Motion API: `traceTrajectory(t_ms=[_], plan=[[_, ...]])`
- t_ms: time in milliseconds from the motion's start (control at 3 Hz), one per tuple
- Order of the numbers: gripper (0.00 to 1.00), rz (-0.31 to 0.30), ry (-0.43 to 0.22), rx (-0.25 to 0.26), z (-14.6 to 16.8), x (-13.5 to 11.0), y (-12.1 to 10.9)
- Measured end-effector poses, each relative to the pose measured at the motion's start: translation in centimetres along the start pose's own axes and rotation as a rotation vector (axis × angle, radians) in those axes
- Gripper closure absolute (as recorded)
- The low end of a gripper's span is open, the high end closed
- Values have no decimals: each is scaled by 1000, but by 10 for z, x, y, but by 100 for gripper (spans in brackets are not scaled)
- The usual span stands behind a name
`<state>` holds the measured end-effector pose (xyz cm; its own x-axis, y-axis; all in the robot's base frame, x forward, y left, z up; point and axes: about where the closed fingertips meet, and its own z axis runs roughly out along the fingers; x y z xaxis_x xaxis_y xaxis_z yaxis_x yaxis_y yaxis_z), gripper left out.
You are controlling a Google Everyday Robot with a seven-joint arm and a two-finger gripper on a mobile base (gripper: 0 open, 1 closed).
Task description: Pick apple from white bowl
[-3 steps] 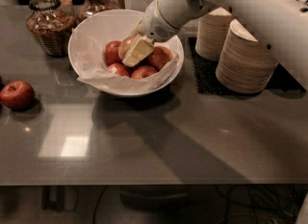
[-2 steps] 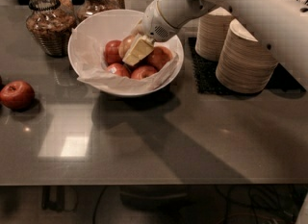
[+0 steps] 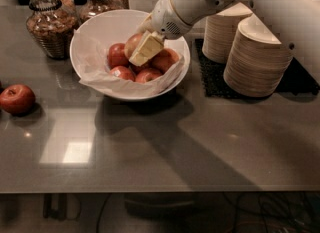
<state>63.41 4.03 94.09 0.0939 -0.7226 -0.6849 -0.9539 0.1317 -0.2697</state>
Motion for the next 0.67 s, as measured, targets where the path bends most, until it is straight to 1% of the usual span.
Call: traceTrajectory(t_ms=[333,667], plan=[[100,-58,-70,16,-34,-30,0],[100,-58,-70,15,-34,-30,0]])
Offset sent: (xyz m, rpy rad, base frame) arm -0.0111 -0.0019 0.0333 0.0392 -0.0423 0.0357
